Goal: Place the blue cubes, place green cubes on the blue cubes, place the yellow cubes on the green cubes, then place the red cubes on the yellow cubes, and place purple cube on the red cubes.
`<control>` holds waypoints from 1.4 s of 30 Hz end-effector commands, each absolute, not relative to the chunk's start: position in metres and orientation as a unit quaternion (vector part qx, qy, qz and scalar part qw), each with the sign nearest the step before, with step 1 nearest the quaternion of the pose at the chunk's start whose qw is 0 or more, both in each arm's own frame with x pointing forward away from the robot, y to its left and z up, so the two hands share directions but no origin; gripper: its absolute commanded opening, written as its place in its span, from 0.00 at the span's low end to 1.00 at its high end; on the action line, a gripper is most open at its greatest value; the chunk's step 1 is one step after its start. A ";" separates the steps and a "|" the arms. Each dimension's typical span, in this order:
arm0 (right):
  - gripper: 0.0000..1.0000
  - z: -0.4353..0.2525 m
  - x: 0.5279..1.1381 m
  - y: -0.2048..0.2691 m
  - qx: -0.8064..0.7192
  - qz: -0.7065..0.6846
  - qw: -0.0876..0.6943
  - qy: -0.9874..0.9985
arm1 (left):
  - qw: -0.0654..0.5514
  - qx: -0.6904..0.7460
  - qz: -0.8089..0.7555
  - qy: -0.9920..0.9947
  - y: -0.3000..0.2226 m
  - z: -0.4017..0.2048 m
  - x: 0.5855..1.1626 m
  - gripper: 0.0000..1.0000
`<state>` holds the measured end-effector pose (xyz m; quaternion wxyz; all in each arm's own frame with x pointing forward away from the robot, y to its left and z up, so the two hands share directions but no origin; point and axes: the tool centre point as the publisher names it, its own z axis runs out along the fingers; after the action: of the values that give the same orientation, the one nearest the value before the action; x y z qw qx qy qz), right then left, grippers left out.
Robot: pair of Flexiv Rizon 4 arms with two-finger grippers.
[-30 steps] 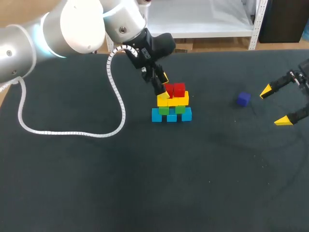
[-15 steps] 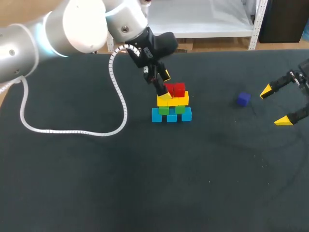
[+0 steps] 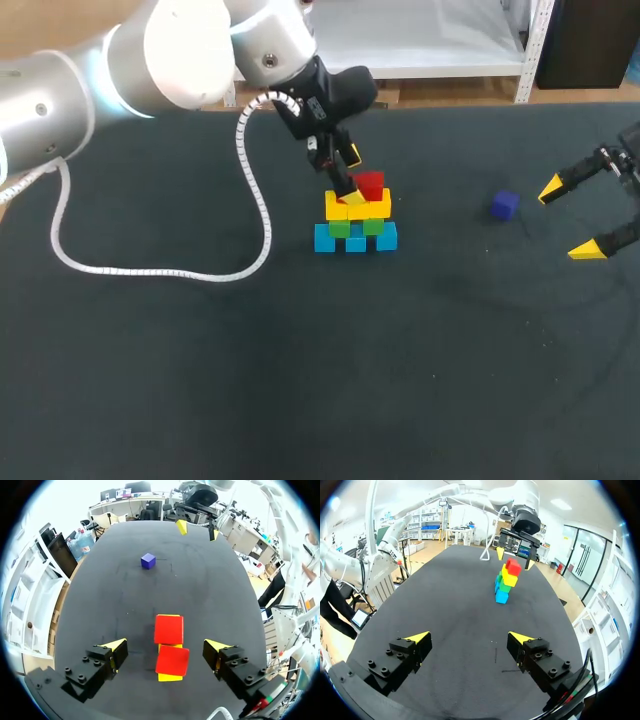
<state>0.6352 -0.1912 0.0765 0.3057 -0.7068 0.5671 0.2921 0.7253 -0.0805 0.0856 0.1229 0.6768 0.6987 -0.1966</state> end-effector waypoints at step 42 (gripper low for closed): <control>1.00 0.076 0.636 -0.191 -0.707 0.293 0.306 0.567 | 0.114 0.686 -0.196 0.691 -0.087 0.083 0.748 1.00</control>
<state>0.6352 -0.1912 0.0765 0.3057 -0.7068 0.5671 0.2921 0.7431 -0.0854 0.0827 0.1188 0.6845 0.6925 -0.1945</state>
